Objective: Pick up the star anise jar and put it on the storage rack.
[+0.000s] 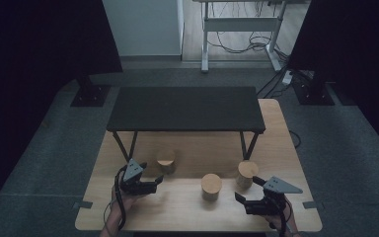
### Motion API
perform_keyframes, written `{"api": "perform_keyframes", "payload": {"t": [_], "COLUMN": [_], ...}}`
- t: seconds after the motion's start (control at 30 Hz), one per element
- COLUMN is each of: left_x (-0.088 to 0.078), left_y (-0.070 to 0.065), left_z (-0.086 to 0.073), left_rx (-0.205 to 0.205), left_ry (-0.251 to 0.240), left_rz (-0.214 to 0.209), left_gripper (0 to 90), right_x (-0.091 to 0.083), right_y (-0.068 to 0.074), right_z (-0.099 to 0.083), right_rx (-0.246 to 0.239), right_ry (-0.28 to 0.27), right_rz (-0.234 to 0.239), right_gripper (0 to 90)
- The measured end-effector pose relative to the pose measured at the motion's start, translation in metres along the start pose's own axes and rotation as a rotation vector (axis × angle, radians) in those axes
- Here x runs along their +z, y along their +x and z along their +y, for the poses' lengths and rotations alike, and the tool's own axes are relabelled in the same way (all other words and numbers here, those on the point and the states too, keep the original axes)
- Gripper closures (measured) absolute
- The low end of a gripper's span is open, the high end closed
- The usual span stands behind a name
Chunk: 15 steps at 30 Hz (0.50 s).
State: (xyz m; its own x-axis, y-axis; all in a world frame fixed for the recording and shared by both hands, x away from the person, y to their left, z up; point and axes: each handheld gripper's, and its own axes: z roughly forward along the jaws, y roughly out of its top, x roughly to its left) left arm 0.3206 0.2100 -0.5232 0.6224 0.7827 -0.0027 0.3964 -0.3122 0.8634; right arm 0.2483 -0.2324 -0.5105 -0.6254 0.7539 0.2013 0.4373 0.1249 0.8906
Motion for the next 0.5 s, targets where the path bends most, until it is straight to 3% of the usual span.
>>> {"api": "perform_keyframes", "payload": {"t": [0.5], "left_x": [0.024], "left_y": [0.005], "left_z": [0.003], "left_rx": [-0.001], "left_ry": [0.029], "left_rz": [-0.006], "left_gripper": [13.7], "right_x": [0.002], "right_y": [-0.001], "right_z": [0.0], "right_rx": [0.012], "right_ry": [0.004], "right_rz": [0.001], "right_gripper": [4.6]}}
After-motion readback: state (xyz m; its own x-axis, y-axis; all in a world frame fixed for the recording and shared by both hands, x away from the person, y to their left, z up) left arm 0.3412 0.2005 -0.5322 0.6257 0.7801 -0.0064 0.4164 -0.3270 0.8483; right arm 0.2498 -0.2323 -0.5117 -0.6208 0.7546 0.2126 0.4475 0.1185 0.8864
